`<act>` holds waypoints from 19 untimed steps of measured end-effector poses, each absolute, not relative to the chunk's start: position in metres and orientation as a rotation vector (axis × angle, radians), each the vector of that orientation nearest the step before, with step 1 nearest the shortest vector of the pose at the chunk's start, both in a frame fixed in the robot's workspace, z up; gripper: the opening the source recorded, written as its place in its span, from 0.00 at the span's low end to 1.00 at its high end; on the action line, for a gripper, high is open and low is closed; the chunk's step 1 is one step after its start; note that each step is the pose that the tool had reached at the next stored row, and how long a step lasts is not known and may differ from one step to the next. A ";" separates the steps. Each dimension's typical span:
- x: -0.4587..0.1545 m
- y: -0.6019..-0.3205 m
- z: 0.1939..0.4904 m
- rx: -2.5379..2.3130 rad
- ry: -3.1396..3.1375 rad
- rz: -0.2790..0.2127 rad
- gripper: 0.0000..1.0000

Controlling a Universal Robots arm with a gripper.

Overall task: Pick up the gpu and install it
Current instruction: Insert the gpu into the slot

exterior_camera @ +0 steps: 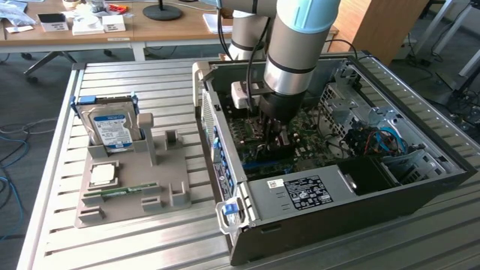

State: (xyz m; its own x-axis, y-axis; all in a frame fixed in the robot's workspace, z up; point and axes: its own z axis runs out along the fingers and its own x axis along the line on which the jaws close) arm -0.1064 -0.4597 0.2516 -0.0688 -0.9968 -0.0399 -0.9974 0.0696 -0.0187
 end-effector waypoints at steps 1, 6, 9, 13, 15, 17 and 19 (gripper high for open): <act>-0.106 -0.460 0.252 -2.114 2.266 0.021 0.28; -0.106 -0.460 0.251 -2.114 2.266 0.021 0.27; -0.106 -0.460 0.251 -2.114 2.266 0.021 0.27; -0.107 -0.461 0.251 -2.114 2.266 0.021 0.27; -0.107 -0.461 0.250 -2.114 2.266 0.021 0.27; -0.107 -0.462 0.250 -2.114 2.266 0.022 0.27; -0.107 -0.462 0.250 -2.114 2.266 0.021 0.27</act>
State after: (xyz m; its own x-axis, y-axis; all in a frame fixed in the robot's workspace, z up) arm -0.1071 -0.4617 0.2500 -0.0689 -0.9968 -0.0407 -0.9974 0.0698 -0.0191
